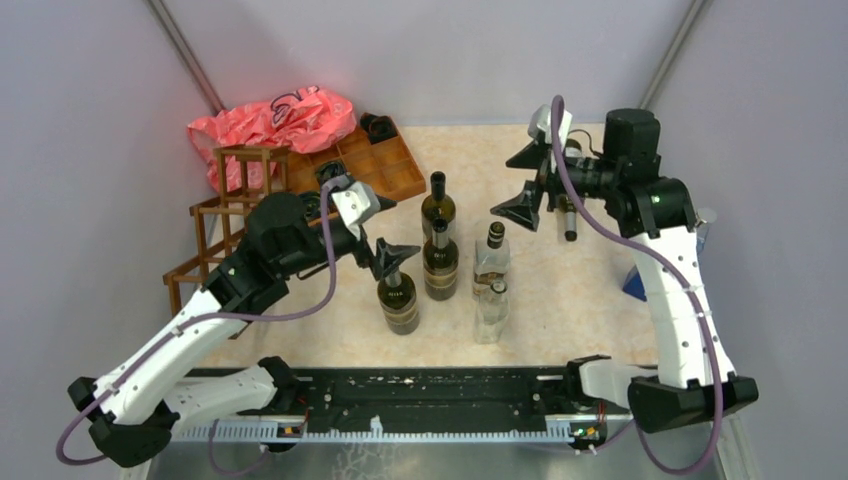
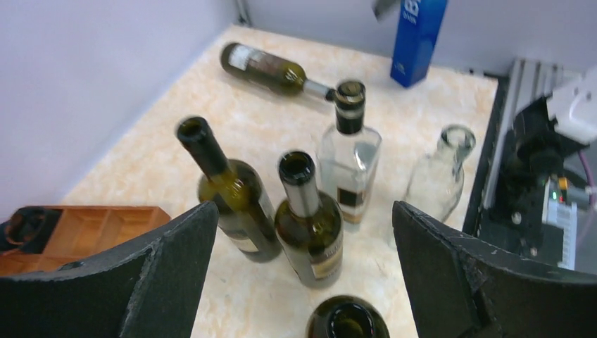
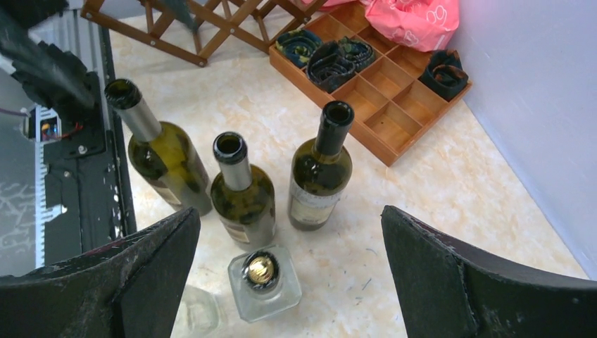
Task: Put the wine bottle on the wine rack
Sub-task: Place the wine bottle at the center of the board, then move the wine bottle to the center of the board.
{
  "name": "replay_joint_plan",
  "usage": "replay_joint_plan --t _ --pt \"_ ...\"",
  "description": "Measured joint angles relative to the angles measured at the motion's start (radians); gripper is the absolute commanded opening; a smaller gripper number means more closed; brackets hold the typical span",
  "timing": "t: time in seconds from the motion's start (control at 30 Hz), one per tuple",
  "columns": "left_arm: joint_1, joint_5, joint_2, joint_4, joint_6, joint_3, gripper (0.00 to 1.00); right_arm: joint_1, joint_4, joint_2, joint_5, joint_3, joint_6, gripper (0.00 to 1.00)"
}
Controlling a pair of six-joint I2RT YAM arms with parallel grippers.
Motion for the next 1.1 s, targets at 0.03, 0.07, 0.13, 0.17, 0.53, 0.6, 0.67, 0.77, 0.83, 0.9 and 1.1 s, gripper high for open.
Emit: replay_joint_plan --t 0.03,0.07,0.13,0.17,0.53,0.6,0.67,0.77,0.83,0.9,1.1 --pt "0.000 -0.016 0.000 0.002 -0.010 0.019 0.98 0.000 0.001 -0.016 0.002 -0.014 -0.007 0.99" --pt "0.000 -0.033 0.001 0.003 -0.022 0.038 0.98 0.000 0.003 -0.036 0.003 -0.032 -0.015 0.99" --pt "0.000 -0.074 0.001 0.008 -0.051 0.076 0.99 0.000 0.010 -0.078 0.004 -0.074 -0.025 0.99" --pt "0.000 -0.097 0.001 0.011 -0.064 0.093 0.99 0.000 0.017 -0.101 0.004 -0.101 -0.030 0.98" --pt "0.000 -0.291 0.024 0.077 -0.208 0.194 0.99 0.000 0.055 -0.242 0.002 -0.226 -0.077 0.98" --pt "0.000 -0.315 0.028 0.090 -0.227 0.197 0.99 0.000 0.043 -0.242 0.001 -0.226 -0.090 0.98" --pt "0.000 -0.333 0.030 0.097 -0.243 0.199 0.99 0.000 0.026 -0.242 -0.005 -0.226 -0.111 0.98" --pt "0.000 -0.361 0.029 0.111 -0.267 0.204 0.99 0.000 -0.018 -0.243 -0.029 -0.226 -0.158 0.98" --pt "0.000 -0.376 0.028 0.120 -0.280 0.208 0.99 0.000 -0.048 -0.246 -0.048 -0.230 -0.191 0.98" --pt "0.000 -0.388 0.026 0.127 -0.294 0.209 0.99 0.000 -0.083 -0.254 -0.067 -0.232 -0.225 0.98" --pt "0.000 -0.404 0.019 0.131 -0.332 0.209 0.99 0.013 -0.188 -0.280 -0.089 -0.237 -0.322 0.97"
